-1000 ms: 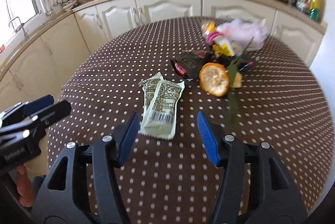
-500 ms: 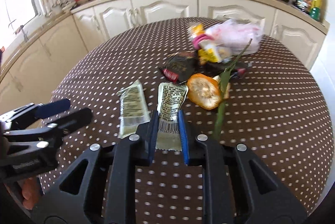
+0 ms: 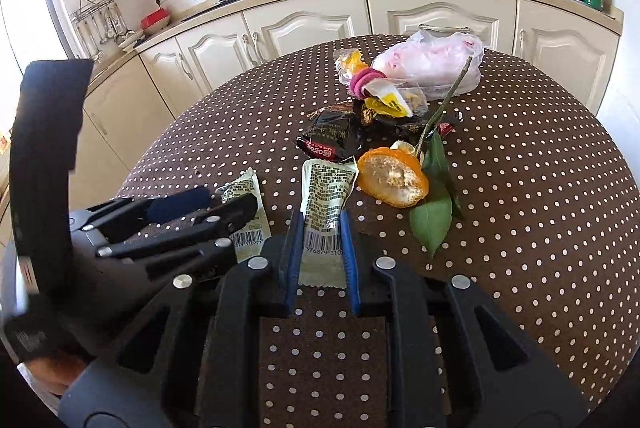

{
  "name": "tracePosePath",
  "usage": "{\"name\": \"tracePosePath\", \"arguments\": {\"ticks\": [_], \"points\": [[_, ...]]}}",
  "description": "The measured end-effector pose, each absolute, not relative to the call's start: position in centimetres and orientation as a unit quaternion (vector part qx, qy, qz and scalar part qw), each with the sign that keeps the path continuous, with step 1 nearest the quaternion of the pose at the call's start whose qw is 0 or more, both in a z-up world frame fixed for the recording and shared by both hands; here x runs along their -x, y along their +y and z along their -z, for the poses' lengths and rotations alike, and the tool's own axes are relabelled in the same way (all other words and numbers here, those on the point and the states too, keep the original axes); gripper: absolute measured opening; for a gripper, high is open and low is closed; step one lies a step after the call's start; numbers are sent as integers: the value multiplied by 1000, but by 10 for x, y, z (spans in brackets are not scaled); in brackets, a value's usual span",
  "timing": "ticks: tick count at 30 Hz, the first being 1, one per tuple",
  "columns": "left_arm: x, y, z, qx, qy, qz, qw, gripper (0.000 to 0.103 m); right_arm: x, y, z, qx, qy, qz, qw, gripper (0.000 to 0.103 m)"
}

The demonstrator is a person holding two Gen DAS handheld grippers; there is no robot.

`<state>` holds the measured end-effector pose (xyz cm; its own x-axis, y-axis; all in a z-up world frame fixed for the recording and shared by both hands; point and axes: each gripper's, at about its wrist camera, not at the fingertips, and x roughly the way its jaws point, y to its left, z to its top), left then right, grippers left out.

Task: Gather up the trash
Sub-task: 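Grasp the barcode snack wrapper with right tool while left grasps another wrapper, then carry both wrappers over the blue bucket and open both tools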

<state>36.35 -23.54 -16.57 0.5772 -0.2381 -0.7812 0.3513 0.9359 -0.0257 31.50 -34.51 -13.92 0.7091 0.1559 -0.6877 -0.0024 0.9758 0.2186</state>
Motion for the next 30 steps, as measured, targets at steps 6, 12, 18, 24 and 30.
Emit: {"name": "tracePosePath", "arguments": {"ticks": [6,12,18,24,30], "points": [[-354,-218,160,-49,421,194,885,5,-311,-334,135,-87,375,-44,922,19],[-340,-168,148,-13,408,194,892,4,-308,-303,129,-70,372,-66,923,19],[-334,-103,136,17,394,171,903,4,-309,-256,119,-52,367,-94,924,19],[-326,-22,140,52,386,132,911,4,-313,-182,114,-19,361,-143,921,19],[-319,78,156,87,389,73,914,4,-328,-74,125,16,369,-215,904,19]]}}
